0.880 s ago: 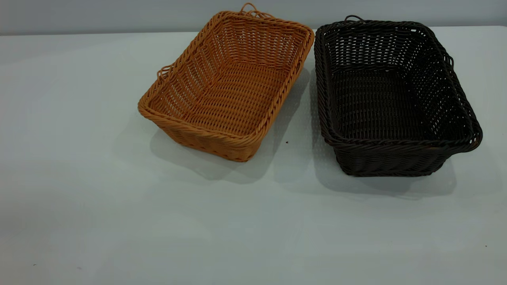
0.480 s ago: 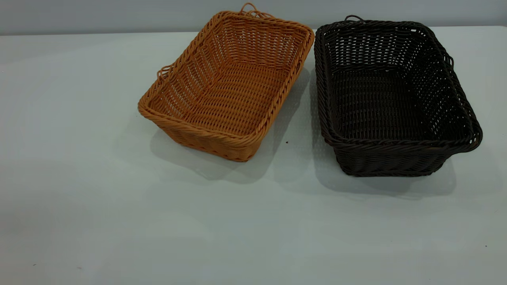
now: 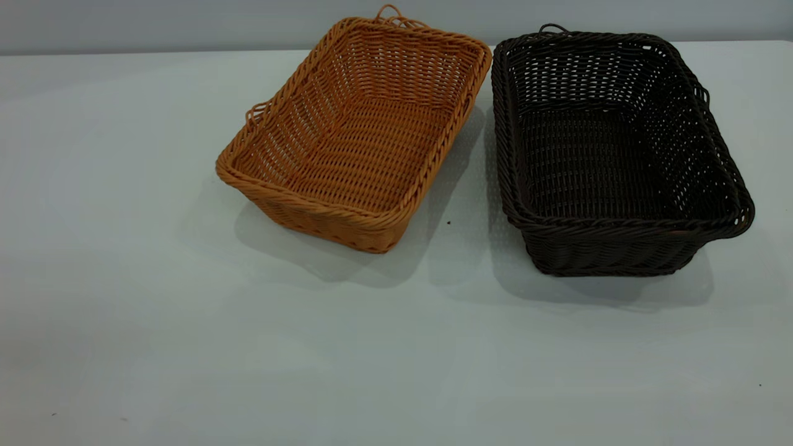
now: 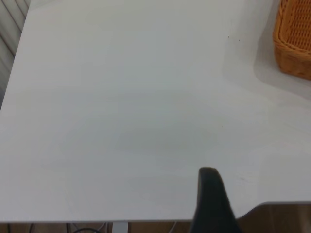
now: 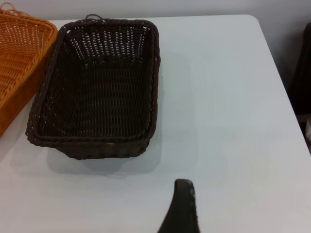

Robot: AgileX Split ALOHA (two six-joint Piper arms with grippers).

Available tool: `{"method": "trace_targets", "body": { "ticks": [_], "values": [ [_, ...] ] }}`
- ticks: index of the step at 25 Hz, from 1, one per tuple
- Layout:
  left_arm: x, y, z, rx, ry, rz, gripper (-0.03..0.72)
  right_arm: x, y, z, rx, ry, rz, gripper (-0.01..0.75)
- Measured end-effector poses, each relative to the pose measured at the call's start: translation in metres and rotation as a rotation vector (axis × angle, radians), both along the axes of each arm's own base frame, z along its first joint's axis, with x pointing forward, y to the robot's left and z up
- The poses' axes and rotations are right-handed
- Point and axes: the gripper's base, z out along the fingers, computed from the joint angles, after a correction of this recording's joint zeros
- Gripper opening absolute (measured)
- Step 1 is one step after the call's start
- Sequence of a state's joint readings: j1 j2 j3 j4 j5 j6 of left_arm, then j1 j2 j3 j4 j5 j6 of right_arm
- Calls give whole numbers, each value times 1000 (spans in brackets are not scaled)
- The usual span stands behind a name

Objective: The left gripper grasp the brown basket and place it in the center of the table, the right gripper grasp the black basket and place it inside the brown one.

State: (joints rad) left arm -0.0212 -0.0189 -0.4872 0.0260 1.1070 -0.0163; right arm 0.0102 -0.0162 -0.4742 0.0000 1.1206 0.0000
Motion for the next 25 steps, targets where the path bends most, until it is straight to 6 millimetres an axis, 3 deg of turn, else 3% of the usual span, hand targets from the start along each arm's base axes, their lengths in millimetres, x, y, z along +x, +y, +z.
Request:
{"method": "trace_targets", "body": {
  "ticks": [12,16,20,25],
  "values": [
    [0,0,1,0,-4,0,437,0,0,0,0,0,0,573],
    [8,-1,22,-5,-50,-5,437,0,0,0,0,0,0,573],
    [44,-2,49,-11,-22,-12,437,0,0,0,0,0,0,573],
    [118,-5,65,30,66,-57,437,0,0,0,44,0,-26,573]
  ]
}}
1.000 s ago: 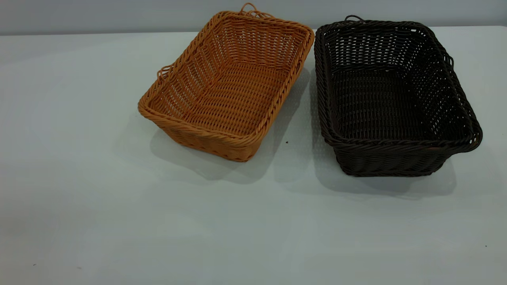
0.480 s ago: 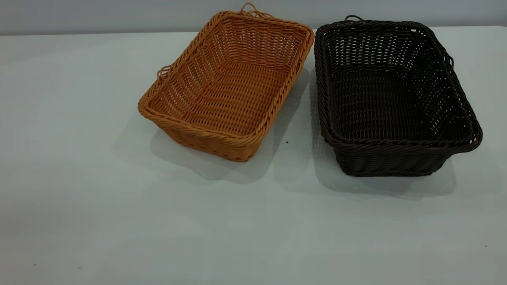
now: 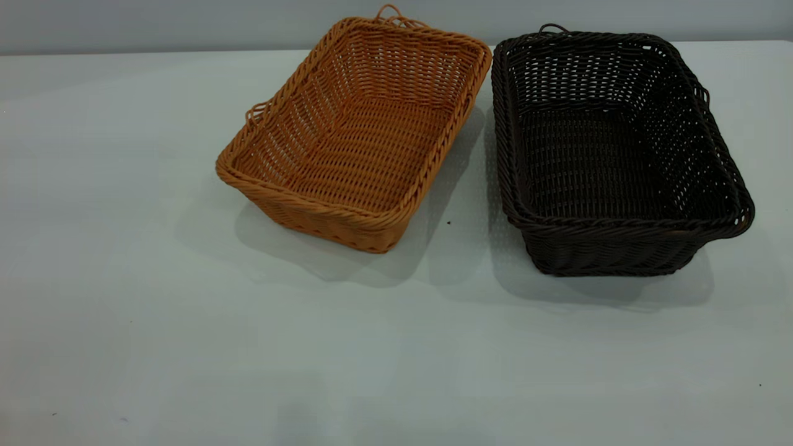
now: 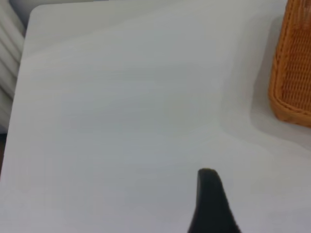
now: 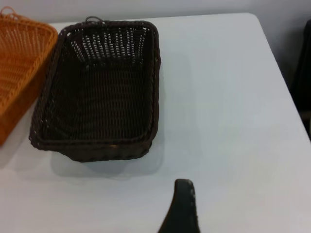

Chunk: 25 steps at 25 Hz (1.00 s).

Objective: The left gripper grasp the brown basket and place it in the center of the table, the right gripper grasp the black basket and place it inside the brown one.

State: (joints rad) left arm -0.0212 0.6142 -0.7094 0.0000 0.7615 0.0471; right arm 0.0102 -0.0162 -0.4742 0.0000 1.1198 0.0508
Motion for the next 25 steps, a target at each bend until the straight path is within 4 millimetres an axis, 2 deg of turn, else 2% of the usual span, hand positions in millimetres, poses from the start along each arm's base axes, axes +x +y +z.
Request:
{"method": "trace_targets", "body": {
  "ticks": [5,9,12,16,18,21,25],
  "values": [
    [79,-8,3,-16,73,-73,465,2,1,0,43,7,-17,591],
    [140,-14,-11,-65,171,-97,512,12,3,8,67,40,-11,599],
    [184,-24,-30,-57,209,-136,543,30,5,13,92,61,-2,599],
    [238,-52,-69,-38,266,-204,554,59,8,20,130,109,3,596],
    [262,-65,-95,-24,314,-229,554,74,8,23,133,146,-1,594],
    [292,-82,-126,-12,353,-258,554,95,8,26,137,198,-8,594],
    [321,-105,-166,0,387,-295,554,121,11,22,181,267,-11,594]
  ]
}}
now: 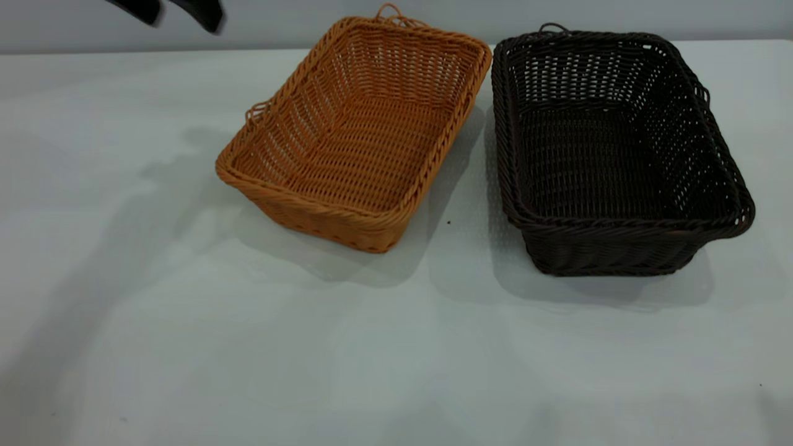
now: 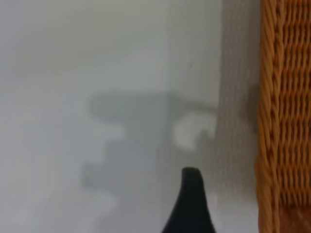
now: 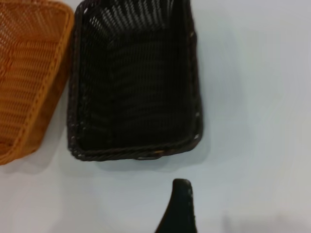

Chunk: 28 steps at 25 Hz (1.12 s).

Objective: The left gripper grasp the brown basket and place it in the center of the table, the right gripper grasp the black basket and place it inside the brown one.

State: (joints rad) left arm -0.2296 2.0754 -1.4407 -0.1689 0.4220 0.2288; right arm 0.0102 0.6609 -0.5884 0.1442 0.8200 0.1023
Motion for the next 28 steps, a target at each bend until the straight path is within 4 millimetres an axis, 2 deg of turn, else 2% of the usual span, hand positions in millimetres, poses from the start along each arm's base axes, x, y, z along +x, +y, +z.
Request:
{"method": "trace_targets", "body": {
  "ticks": [6,13,15,17,18,21,22,24,28],
  "values": [
    [28,-32,-47,7,23,-53,554,36,6,-21,98,136,-12,594],
    [43,-48,-91,14,59,-72,540,74,21,-58,263,324,14,594],
    [46,-51,-102,15,65,-74,500,85,26,-69,334,366,20,594],
    [49,-54,-107,15,61,-78,419,95,31,-83,401,416,20,594],
    [50,-55,-108,14,61,-78,352,101,34,-90,437,438,15,594],
    [54,-56,-101,7,45,-77,122,115,40,-111,534,502,-8,594],
    [55,-56,-96,5,38,-77,92,120,43,-118,559,513,-20,594],
    [56,-56,-80,0,18,-79,87,126,50,-136,598,562,-46,594],
    [60,-51,-31,-10,-76,-80,85,136,64,-173,663,638,-122,594]
  ]
}}
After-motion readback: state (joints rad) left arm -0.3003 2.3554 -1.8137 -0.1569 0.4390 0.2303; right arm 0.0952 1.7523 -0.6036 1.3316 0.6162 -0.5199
